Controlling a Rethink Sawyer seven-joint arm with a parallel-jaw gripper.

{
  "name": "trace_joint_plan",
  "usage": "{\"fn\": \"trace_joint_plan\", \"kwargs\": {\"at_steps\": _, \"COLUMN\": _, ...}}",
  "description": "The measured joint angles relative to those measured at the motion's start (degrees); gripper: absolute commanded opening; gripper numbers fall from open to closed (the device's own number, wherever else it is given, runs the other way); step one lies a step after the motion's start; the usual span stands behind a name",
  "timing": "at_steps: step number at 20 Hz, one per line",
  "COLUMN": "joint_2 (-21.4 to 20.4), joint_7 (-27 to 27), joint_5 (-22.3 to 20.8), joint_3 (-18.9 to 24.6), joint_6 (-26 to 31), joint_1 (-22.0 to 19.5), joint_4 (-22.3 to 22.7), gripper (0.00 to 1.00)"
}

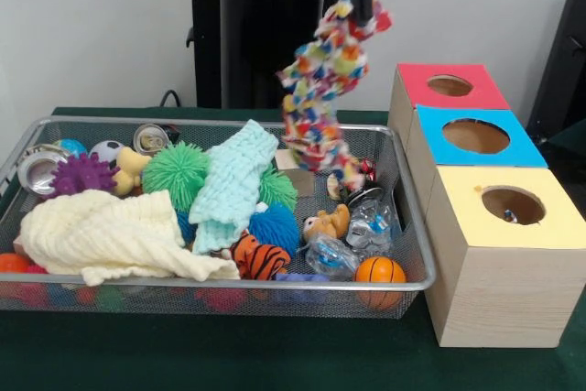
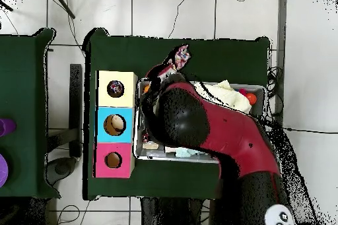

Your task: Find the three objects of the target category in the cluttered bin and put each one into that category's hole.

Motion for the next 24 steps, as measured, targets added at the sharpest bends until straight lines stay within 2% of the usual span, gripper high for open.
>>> {"fn": "trace_joint_plan", "kwargs": {"at_steps": 5, "joint_2": -4.0, "joint_7": 0.0, "joint_5": 6.0, "joint_3": 12.2, "joint_6": -4.6, "joint_1": -7.9, "joint_4": 5.7, "gripper": 0.0}}
{"fn": "trace_joint_plan", "kwargs": {"at_steps": 8, "joint_2": -4.6, "joint_7": 0.0, "joint_5": 6.8, "joint_3": 18.6, "joint_6": -8.2, "joint_1": -11.4, "joint_4": 8.1, "gripper": 0.0}}
{"fn": "trace_joint_plan", "kwargs": {"at_steps": 9, "joint_2": -4.6, "joint_7": 0.0, "joint_5": 6.8, "joint_3": 22.8, "joint_6": -10.7, "joint_1": -13.5, "joint_4": 9.5, "gripper": 0.0}}
{"fn": "trace_joint_plan", "kwargs": {"at_steps": 11, "joint_2": -4.3, "joint_7": 0.0, "joint_5": 6.9, "joint_3": 26.6, "joint_6": -13.1, "joint_1": -15.1, "joint_4": 10.9, "gripper": 0.0}}
{"fn": "trace_joint_plan", "kwargs": {"at_steps": 14, "joint_2": -3.9, "joint_7": 0.0, "joint_5": 6.9, "joint_3": 29.7, "joint_6": -14.7, "joint_1": -15.8, "joint_4": 12.1, "gripper": 0.0}}
{"fn": "trace_joint_plan", "kwargs": {"at_steps": 15, "joint_2": -3.3, "joint_7": 0.0, "joint_5": 6.9, "joint_3": 31.8, "joint_6": -15.4, "joint_1": -15.8, "joint_4": 12.9, "gripper": 0.0}}
{"fn": "trace_joint_plan", "kwargs": {"at_steps": 24, "joint_2": -1.2, "joint_7": 0.0, "joint_5": 6.9, "joint_3": 38.1, "joint_6": -15.4, "joint_1": -14.4, "joint_4": 16.6, "gripper": 0.0}}
